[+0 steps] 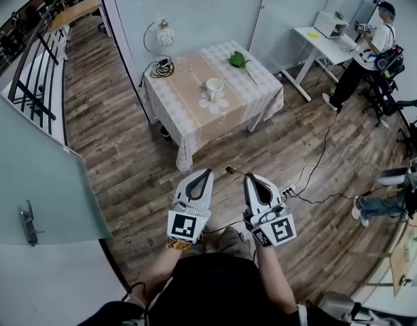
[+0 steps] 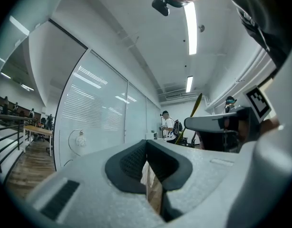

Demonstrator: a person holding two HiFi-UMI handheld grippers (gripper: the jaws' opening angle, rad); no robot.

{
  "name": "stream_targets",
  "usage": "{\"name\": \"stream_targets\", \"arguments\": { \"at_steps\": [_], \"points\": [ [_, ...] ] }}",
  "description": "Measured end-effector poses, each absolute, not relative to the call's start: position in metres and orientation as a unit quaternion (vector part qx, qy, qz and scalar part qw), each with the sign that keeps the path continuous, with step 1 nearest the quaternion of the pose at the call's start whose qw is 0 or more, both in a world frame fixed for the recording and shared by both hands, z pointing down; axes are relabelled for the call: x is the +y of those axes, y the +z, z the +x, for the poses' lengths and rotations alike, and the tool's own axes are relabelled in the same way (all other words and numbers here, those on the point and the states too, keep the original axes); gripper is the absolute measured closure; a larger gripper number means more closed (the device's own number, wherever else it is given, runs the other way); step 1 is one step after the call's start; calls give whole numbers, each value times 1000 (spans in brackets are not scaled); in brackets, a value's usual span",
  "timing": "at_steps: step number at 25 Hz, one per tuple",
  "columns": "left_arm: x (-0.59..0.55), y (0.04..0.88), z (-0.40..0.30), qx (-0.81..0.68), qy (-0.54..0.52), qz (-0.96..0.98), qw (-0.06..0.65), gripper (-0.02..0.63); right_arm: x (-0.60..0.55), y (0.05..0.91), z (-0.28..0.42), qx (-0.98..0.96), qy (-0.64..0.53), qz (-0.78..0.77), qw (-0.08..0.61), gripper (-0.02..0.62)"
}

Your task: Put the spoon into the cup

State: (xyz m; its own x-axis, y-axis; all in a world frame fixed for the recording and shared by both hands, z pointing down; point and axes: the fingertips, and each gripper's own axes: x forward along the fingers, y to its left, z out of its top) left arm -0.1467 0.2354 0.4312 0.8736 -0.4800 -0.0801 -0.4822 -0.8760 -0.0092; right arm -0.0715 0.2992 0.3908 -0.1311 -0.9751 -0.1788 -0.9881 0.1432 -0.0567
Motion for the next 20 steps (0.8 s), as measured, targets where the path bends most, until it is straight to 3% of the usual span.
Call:
{"name": "stream_targets", "arguments": {
  "at_steps": [20],
  "points": [
    [166, 438, -28, 325, 0, -945, 38, 589, 213, 424, 82, 786, 8, -609, 105, 588]
  ]
}}
